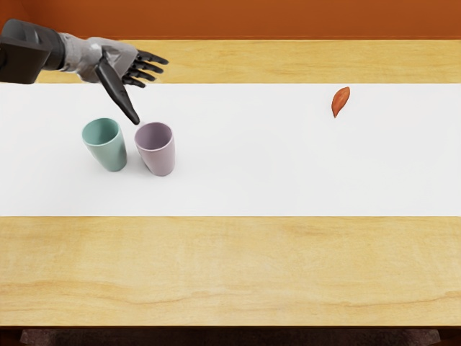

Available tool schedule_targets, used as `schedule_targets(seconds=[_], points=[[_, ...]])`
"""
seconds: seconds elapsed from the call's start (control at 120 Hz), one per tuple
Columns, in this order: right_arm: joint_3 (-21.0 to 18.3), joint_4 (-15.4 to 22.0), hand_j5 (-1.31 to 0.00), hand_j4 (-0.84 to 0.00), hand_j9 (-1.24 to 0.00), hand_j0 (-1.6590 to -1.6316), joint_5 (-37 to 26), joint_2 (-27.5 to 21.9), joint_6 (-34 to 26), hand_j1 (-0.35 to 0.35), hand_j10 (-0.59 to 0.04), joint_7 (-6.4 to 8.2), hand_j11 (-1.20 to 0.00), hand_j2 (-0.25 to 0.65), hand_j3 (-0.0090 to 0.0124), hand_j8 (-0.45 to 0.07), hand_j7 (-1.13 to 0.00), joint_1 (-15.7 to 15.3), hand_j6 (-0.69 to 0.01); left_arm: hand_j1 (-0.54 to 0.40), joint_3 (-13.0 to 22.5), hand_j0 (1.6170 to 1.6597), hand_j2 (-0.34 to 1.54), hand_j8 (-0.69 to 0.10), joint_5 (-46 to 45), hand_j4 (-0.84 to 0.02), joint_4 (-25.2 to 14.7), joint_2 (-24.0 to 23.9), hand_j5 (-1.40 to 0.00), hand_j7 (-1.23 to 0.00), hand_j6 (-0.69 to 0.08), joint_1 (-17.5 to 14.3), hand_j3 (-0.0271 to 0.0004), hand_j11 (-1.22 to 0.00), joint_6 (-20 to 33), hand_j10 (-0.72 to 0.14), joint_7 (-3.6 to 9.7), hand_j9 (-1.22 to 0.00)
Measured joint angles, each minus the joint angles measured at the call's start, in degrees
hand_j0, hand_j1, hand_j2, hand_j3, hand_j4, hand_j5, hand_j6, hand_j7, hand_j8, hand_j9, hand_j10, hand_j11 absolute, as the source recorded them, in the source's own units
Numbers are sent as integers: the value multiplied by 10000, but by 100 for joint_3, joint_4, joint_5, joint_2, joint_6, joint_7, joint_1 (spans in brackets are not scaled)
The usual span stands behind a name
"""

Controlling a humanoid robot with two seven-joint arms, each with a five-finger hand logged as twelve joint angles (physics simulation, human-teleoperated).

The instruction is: Pick up cup and place in cup with left hand

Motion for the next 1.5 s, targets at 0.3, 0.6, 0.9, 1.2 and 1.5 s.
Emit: schedule_targets(seconds=[0.3,0.6,0.9,1.2,1.5], points=[[0,0,8,2,5,-16581,0,0,-1,-3479,36,0,4,-12,0,51,0,-1,66,3283,1004,16581,36,-197,408,-196,-742,77,-231,-230,-200,-855,0,-229,0,-190,259,-229],[0,0,8,2,5,-16581,0,0,0,-3479,36,0,4,-12,0,51,0,-1,66,3271,2185,16581,38,-213,325,-210,-1482,76,-245,-244,-216,-1364,0,-242,0,-204,270,-243],[0,0,7,2,5,-16581,-1,0,0,-3479,36,0,4,-12,0,51,0,0,66,3267,2439,16581,38,-214,474,-211,-1664,-6,-248,-247,-217,-1454,0,-245,618,-205,216,-246],[0,0,7,2,5,-16581,-1,0,2,-3479,36,0,4,-12,0,51,0,-1,66,3266,2465,16581,41,-217,1495,-212,-1704,-435,-250,-249,-220,-1250,0,-247,1460,-208,120,-248],[1,0,7,2,5,-16581,-2,0,0,-3479,36,0,4,-12,0,51,0,1,66,3259,2728,16581,46,-226,1663,-221,-1708,-645,-261,-259,-229,-1136,0,-257,1811,-217,109,-258]])
